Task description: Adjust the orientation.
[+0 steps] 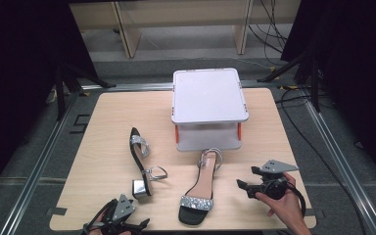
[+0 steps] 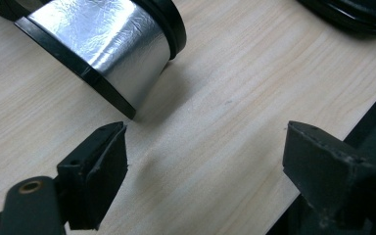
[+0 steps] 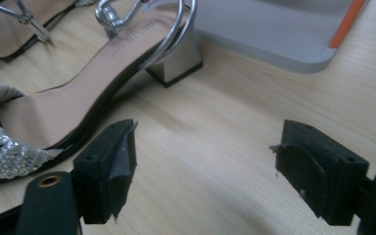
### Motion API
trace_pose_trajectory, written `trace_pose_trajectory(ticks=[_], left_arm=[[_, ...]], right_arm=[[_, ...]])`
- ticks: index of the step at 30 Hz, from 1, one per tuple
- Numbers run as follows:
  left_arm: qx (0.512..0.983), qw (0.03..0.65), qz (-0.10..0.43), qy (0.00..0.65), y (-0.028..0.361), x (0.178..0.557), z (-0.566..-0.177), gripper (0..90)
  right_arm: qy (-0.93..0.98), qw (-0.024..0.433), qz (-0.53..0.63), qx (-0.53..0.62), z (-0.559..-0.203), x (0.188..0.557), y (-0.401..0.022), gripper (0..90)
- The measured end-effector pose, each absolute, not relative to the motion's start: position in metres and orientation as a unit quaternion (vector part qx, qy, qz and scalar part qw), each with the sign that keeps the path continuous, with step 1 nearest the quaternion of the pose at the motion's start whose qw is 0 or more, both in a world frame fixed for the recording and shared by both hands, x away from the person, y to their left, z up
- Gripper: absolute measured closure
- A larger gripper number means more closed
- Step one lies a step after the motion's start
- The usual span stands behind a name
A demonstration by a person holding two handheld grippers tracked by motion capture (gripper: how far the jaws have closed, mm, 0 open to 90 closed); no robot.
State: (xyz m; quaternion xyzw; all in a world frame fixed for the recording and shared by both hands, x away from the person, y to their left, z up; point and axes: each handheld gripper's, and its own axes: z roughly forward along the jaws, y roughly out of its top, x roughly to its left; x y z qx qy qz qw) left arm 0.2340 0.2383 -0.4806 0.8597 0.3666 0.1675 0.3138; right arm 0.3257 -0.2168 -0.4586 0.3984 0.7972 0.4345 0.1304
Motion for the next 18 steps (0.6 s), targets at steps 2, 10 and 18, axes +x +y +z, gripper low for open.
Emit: trace_pose_trajectory(ticks=[2, 10, 18], left_arm=[[0.860, 0.313, 0.168, 0.366, 0.238, 0.234, -0.481, 16.5], [0.861, 0.311, 0.168, 0.367, 0.239, 0.235, -0.481, 16.6], [0.862, 0.306, 0.172, 0.365, 0.239, 0.236, -0.481, 16.5]], right_arm=[[0.798, 0.135, 0.442, 0.388, -0.458, 0.327, -0.216, 25.3], [0.805, 0.134, 0.446, 0.367, -0.455, 0.334, -0.206, 31.1], [0.800, 0.102, 0.476, 0.351, -0.453, 0.354, -0.183, 32.8]])
